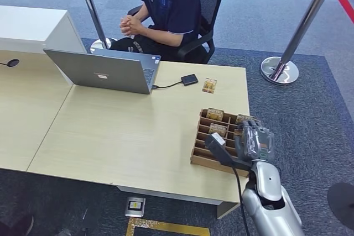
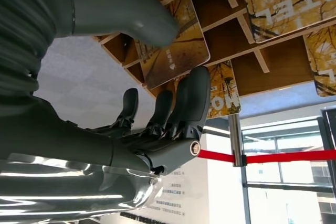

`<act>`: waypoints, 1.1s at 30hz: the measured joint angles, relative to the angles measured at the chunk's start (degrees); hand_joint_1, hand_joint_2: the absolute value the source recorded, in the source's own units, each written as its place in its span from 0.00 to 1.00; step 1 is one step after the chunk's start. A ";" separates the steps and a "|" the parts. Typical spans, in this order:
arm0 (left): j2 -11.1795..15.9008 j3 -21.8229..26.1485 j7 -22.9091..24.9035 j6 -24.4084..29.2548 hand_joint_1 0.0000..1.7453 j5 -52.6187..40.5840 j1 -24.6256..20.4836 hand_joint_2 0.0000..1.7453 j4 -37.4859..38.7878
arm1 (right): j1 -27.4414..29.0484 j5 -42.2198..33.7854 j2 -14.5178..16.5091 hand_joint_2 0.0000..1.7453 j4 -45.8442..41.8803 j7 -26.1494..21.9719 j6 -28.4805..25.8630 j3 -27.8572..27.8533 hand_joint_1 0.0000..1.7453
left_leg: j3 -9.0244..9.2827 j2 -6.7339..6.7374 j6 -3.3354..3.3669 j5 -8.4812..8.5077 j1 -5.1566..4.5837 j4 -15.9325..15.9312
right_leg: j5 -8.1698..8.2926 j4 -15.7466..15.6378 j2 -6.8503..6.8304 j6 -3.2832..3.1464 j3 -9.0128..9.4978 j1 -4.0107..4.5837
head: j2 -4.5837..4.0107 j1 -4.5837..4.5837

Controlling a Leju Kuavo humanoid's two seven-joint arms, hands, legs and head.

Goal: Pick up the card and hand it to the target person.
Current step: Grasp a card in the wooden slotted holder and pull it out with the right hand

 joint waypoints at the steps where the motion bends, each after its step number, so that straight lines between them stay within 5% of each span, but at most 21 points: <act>1: 0.00 0.00 0.00 0.00 0.00 0.03 0.00 0.00 0.00 | -0.08 0.01 0.00 1.00 0.01 0.11 -0.13 0.00 0.53 | 0.00 0.00 0.00 0.00 0.00 0.00 | 0.00 0.00 0.00 0.00 0.00 0.00 | 0.00 0.00; 33: 0.00 0.02 0.25 0.01 0.00 -0.01 0.00 0.00 0.00 | -0.46 0.86 0.20 1.00 -0.86 1.15 0.16 0.00 0.53 | 0.00 0.00 0.00 0.00 0.00 0.00 | 0.00 0.00 0.00 0.00 0.00 0.00 | 0.00 -0.01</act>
